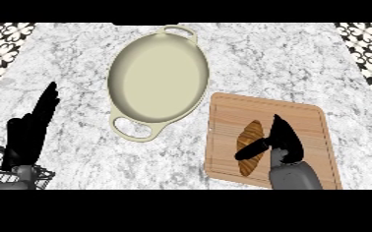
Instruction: Pick the croissant from the cutting board and place it in the pot
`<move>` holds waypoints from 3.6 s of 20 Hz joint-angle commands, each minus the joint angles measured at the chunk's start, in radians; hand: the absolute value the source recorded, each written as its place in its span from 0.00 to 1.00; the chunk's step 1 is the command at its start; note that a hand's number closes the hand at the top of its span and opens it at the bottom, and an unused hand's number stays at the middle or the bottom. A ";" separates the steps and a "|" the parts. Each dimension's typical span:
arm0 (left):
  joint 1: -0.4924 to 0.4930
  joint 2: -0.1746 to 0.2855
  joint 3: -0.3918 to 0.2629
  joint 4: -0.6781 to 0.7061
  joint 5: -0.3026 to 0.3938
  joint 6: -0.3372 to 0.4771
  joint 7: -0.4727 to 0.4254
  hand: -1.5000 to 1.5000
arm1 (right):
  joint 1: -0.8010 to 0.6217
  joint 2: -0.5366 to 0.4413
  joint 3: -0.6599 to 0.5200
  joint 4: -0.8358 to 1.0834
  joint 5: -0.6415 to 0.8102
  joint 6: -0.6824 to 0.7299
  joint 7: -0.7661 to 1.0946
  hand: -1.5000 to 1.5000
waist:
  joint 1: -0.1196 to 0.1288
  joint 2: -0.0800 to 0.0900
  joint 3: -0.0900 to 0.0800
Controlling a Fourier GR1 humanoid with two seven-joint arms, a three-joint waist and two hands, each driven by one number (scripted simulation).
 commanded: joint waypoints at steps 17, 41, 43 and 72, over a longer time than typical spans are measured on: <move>-0.008 -0.033 -0.028 -0.020 -0.030 -0.045 0.012 0.50 | -0.183 0.005 0.377 0.107 0.009 0.026 -0.071 1.00 | 0.094 0.013 -0.002; -0.119 -0.044 -0.067 0.059 -0.065 -0.034 0.035 0.50 | -1.055 0.005 0.754 0.201 0.065 -0.175 0.113 1.00 | 0.133 -0.006 -0.005; -0.102 -0.065 -0.060 0.088 -0.051 -0.029 -0.013 0.50 | -1.075 0.005 0.721 0.253 0.069 -0.233 0.100 1.00 | 0.126 0.007 -0.007; -0.114 -0.030 -0.040 0.006 -0.046 -0.045 0.041 0.50 | -1.272 0.006 0.579 0.959 -0.139 -0.603 -0.378 1.00 | 0.113 0.033 -0.005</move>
